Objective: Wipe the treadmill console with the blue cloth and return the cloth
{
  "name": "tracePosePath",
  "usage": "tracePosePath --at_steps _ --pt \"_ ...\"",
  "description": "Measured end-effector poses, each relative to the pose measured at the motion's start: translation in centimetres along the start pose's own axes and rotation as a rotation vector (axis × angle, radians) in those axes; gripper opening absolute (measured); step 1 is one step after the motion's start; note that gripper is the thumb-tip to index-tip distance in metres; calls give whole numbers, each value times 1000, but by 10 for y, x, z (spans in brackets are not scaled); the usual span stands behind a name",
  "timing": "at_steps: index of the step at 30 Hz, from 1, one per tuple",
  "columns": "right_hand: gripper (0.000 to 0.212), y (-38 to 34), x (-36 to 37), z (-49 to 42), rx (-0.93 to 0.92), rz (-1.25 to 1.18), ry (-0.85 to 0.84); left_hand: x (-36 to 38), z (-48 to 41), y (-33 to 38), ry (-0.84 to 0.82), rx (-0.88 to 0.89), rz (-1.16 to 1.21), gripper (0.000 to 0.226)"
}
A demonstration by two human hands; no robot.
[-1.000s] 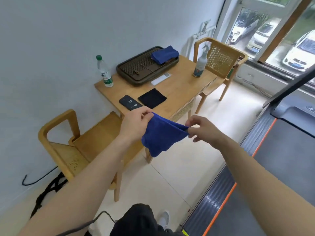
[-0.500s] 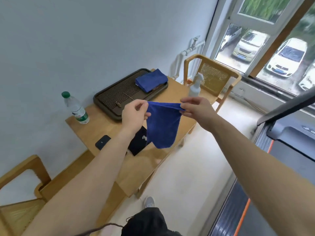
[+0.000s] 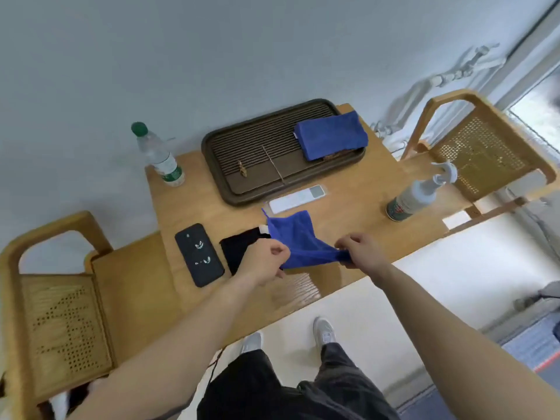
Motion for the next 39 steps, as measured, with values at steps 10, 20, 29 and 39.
tracePosePath --at_steps 10,20,29,39 --pt "18 14 0 -99 93 -19 -260 65 -44 -9 269 -357 144 17" --pt "54 53 25 -151 -158 380 -78 76 -91 -10 521 -528 -126 52" --pt "10 47 51 -142 13 204 -170 94 -105 -5 525 -488 245 46" --pt "55 37 8 -150 -82 581 -146 88 -98 4 487 -446 -134 33"
Point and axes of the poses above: each hand's wrist, its own z-axis away from the middle knuckle, its own x-axis out of the palm, y = z × x, the point moved 2 cm from there along -z, towards the middle knuckle, and after that the axes turned 14 degrees about -z, right-handed, at the moved point
